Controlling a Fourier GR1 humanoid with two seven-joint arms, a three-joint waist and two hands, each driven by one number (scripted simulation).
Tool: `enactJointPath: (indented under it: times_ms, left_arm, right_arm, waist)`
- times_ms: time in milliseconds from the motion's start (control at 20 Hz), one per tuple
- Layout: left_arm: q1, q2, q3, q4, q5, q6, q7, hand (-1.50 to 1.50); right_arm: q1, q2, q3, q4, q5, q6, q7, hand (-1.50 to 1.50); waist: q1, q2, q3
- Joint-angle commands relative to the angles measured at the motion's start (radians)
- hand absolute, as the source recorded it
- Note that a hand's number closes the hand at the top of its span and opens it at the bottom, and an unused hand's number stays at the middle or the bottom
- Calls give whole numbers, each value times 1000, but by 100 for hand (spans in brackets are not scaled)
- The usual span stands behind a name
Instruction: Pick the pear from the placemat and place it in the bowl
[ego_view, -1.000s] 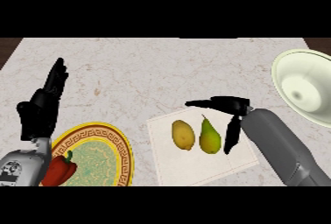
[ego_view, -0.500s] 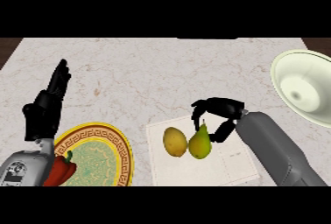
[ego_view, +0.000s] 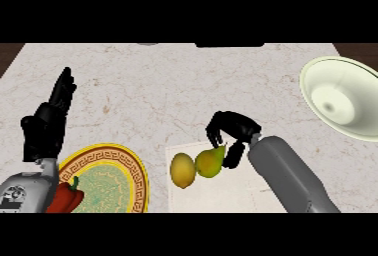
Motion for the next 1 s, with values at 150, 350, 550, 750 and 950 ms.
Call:
enactJointPath:
  times_ms: [150, 350, 550, 750, 950]
  left_arm:
    - [35, 13, 14, -46, 19, -16, 20, 0]
    - [31, 4, 25, -1, 12, -6, -17, 0]
    - [1, 1, 35, 31, 6, 0, -19, 0]
    - [48, 11, 25, -3, -5, -9, -22, 0]
    - [58, -8, 7, -51, 4, -24, -16, 0]
  right_arm:
    - [98, 127, 79, -194, 124, -232, 503, 150]
    - [139, 129, 134, -469, 57, -295, 703, 150]
    - [201, 131, 196, -710, 99, -445, 829, 150]
    - [244, 131, 204, -925, 253, -497, 1021, 150]
    - [273, 79, 178, -1048, 400, -450, 1156, 150]
  waist:
    - [1, 6, 9]
    - [0, 16, 10]
    - [-13, 19, 10]
    - [-12, 16, 10]
    - [12, 26, 11]
